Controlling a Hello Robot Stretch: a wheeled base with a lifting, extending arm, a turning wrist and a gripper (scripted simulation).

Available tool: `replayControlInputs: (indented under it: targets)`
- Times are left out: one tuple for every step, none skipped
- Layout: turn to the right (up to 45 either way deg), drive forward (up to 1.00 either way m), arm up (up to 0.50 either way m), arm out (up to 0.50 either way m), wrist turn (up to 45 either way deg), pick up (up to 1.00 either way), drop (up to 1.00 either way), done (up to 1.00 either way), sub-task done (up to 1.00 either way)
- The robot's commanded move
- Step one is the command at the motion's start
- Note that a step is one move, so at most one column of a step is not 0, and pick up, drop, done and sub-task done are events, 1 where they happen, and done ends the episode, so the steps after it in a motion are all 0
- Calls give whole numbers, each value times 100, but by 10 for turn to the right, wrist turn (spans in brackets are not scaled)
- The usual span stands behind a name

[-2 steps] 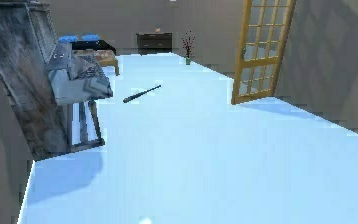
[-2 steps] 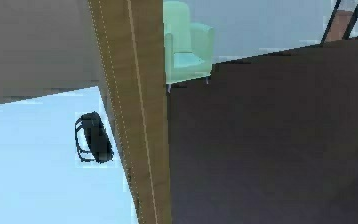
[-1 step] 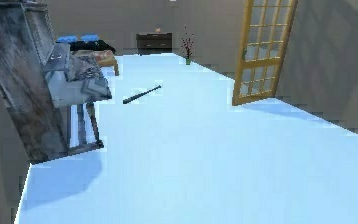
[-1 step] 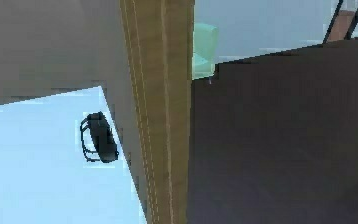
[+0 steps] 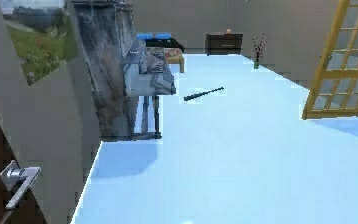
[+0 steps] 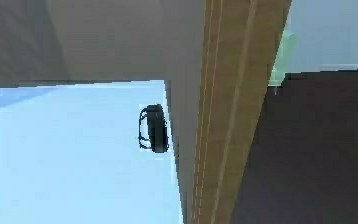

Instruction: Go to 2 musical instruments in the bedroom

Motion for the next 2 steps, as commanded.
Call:
replayControlInputs:
  targets:
    - [0, 100, 0, 0, 0, 0, 0, 0, 0]
    - [-90, 0, 0, 0, 0, 0, 0, 0, 0]
